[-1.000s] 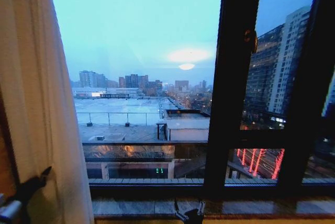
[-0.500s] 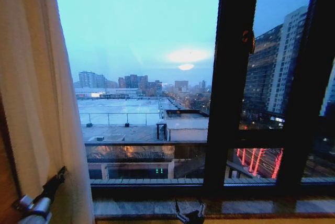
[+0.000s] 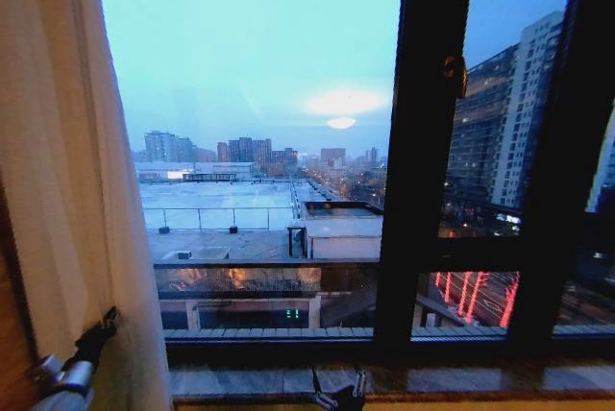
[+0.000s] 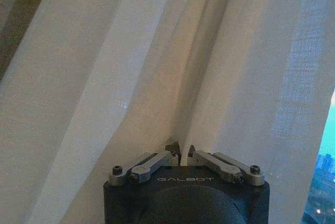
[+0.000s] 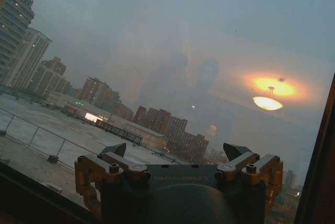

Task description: Open the curtains by pulling them apart, changing their state from closed to fully open.

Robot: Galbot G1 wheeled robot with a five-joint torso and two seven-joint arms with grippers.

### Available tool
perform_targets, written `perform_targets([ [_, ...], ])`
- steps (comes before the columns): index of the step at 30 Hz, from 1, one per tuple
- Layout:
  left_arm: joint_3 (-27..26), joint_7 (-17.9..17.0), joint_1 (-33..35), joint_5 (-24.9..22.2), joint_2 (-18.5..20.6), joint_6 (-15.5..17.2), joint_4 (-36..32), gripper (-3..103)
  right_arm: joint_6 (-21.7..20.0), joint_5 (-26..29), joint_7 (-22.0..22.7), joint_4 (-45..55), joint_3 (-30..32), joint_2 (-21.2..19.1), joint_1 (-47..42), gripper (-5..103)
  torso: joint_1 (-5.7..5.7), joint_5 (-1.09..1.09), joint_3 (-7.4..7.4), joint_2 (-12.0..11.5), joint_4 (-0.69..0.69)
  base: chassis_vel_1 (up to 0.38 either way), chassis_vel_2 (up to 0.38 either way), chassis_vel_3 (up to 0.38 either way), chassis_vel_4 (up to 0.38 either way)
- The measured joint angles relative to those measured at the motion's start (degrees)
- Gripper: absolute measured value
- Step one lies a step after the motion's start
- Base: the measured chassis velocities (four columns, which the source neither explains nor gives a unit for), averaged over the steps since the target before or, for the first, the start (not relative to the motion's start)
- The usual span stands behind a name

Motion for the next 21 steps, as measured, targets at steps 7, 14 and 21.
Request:
perform_targets([
  [7,-0.11,0.72,0.77,0.32,0.79,-0.15,0.26,0,0.02,0.20,0.44,-0.38,-0.01,0.01,0.17,100,0.00,-0.01,0.00,0.00,0.00,0.142,0.119,-0.115,-0.136],
  [14,-0.24,1.05,1.76,0.34,1.38,-0.30,0.25,0,0.51,2.27,1.20,-0.91,-0.14,0.03,0.54,100,0.01,-0.01,-0.01,0.00,0.01,0.146,0.175,-0.176,-0.162],
  [21,-0.08,2.24,2.66,3.09,1.75,-0.84,0.44,0,0.70,2.60,1.37,-0.98,-0.19,0.00,0.55,100,0.00,-0.03,0.01,-0.01,0.01,0.021,0.039,-0.023,-0.029],
])
